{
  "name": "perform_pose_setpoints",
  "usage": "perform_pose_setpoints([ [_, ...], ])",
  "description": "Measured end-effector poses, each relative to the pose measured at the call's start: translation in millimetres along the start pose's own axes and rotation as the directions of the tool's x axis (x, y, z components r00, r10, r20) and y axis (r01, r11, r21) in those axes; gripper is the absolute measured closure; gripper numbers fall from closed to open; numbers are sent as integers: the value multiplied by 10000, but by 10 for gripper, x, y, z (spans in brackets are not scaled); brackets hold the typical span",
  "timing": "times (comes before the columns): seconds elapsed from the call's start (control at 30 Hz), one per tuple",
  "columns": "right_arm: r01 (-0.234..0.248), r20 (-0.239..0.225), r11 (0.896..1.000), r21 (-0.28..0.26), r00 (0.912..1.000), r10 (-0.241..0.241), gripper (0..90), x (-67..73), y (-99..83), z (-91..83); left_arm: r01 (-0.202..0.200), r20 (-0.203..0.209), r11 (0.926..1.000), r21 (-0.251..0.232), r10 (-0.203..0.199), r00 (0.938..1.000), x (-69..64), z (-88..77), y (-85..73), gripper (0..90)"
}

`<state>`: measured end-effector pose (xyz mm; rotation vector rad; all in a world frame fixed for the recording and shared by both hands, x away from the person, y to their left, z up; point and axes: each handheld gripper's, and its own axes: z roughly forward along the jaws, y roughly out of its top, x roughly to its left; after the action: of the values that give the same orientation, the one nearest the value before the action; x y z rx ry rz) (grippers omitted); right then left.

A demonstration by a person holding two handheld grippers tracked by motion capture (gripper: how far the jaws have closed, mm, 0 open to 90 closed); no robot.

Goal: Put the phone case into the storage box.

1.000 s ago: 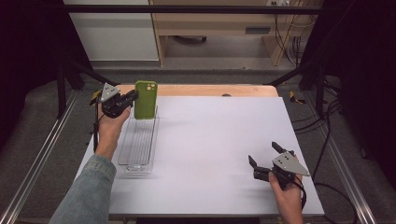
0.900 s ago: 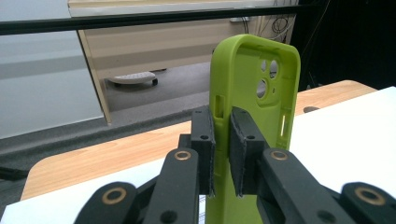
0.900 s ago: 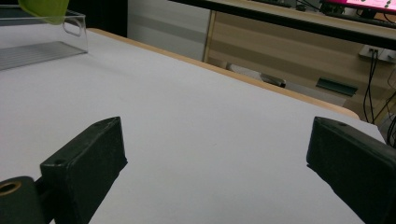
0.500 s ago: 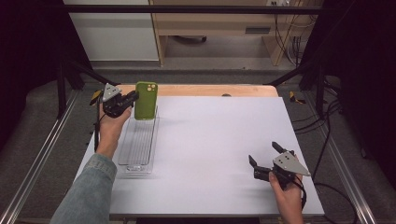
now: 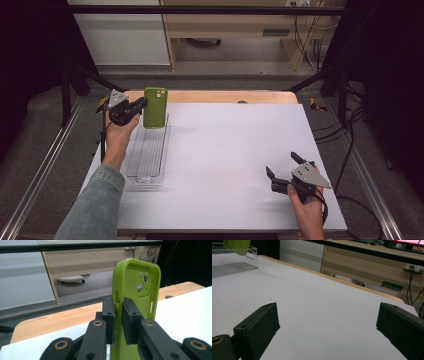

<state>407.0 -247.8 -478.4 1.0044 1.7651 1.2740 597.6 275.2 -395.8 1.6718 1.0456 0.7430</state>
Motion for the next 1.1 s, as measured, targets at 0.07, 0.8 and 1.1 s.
perform_pose_setpoints([
  [0.07, 7, -3, 10000, 2, 10000, -7, 46, 2, 0, 0, -53, -5, 10000, 65, 53, 10000, -1, 6, -6, 809],
  [0.8, 47, -31, 10000, 24, 10000, -46, 45, 2, -2, 3, -179, -108, 9987, 471, 184, 9998, 55, 41, -61, 808],
  [1.1, 58, -28, 10000, 41, 10000, -58, 45, 2, -4, 4, -192, -111, 9980, 609, 199, 9997, 71, 70, -95, 808],
])
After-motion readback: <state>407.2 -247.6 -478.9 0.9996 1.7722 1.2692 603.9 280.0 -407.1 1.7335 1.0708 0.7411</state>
